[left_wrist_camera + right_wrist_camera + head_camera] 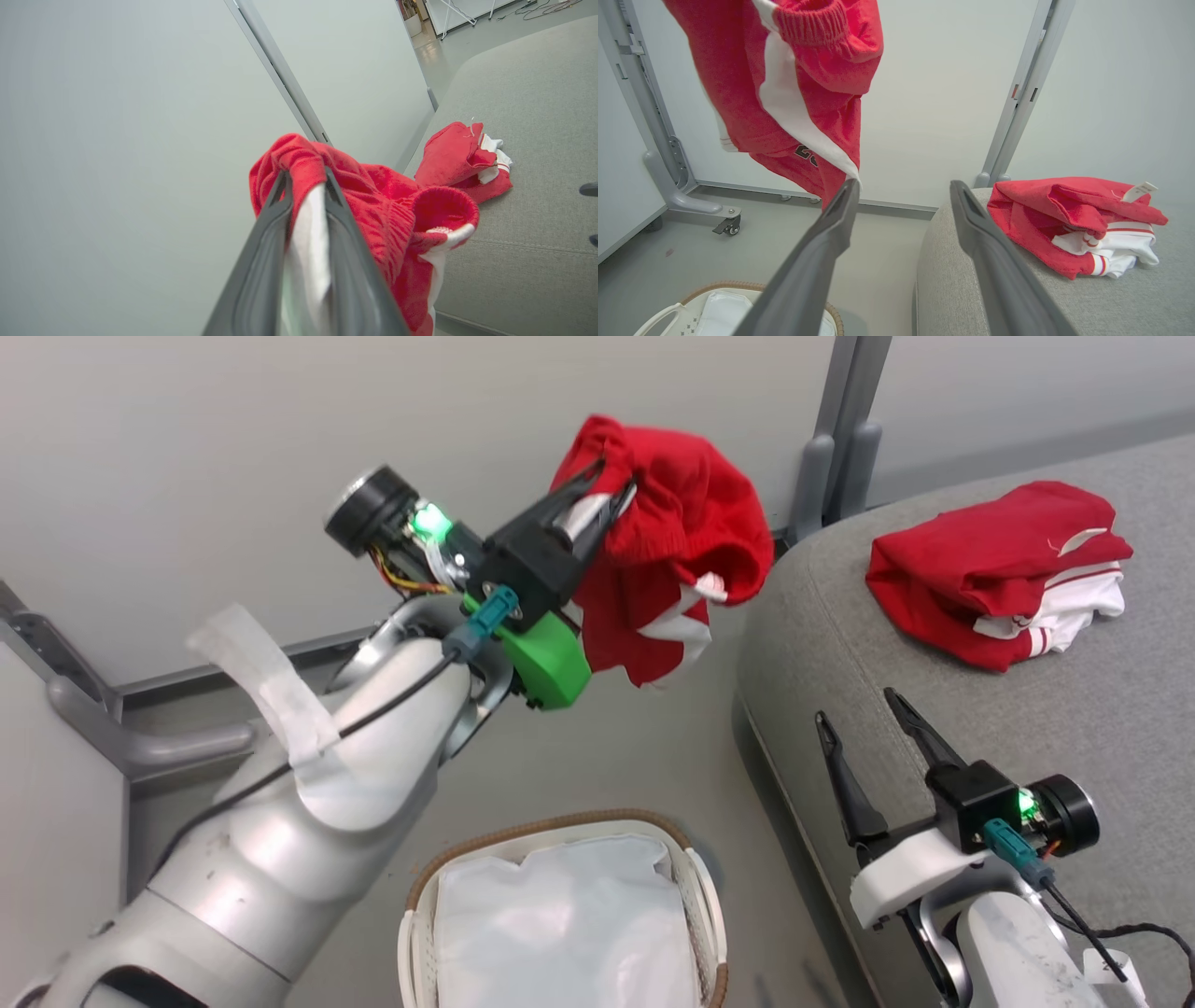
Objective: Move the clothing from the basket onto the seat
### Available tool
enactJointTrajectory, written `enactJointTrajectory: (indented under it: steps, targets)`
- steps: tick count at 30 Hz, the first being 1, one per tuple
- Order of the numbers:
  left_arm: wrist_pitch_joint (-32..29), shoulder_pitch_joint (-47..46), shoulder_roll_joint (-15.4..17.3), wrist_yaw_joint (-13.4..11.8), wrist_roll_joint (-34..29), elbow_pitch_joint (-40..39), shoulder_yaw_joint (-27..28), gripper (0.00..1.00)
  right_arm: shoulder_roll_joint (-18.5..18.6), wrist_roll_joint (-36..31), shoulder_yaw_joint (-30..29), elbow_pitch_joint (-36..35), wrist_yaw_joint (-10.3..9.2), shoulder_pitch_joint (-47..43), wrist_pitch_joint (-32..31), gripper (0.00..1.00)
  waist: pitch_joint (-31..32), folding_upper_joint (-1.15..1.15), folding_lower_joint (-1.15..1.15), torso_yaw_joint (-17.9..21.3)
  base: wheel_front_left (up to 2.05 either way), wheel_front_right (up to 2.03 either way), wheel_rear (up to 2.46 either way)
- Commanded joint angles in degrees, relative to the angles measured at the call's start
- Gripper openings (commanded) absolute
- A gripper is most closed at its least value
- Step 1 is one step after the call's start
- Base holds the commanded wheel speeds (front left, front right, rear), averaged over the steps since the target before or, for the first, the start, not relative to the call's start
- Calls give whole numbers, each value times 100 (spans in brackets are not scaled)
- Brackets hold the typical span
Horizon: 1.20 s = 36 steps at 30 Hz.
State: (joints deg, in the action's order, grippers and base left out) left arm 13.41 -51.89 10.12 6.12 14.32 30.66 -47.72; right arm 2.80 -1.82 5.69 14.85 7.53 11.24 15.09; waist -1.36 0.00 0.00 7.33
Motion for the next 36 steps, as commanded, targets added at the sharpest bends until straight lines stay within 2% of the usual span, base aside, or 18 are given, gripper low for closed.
enactJointTrajectory:
  steps: [1, 11, 19, 30, 36]
  targets:
    - [-38, -120, 64, 29, 62, -50, 36, 0, 18, -22, 40, -16, -8, 67, 11, 100, 137, 0, 0, -60, 0, 0, 0]
    - [-310, -375, 109, 74, 256, -472, -19, 0, 17, -282, 435, 138, -8, 572, 11, 100, 179, 0, 0, -229, 0, 0, 0]
    - [-452, -386, 15, 110, 515, -870, -207, 0, 20, -768, 455, 937, -8, 1040, 11, 100, 226, 0, 0, -537, 0, 0, 0]
    - [-685, -312, 10, 127, 893, -1618, -456, 0, 17, -1242, 95, 2084, -8, 1536, 11, 100, 274, 0, 0, -896, 0, 0, 0]
    - [-788, -156, 55, 132, 1082, -1906, -541, 0, 15, -1119, 192, 2227, -8, 1794, 11, 100, 257, 0, 0, -961, 0, 0, 0]
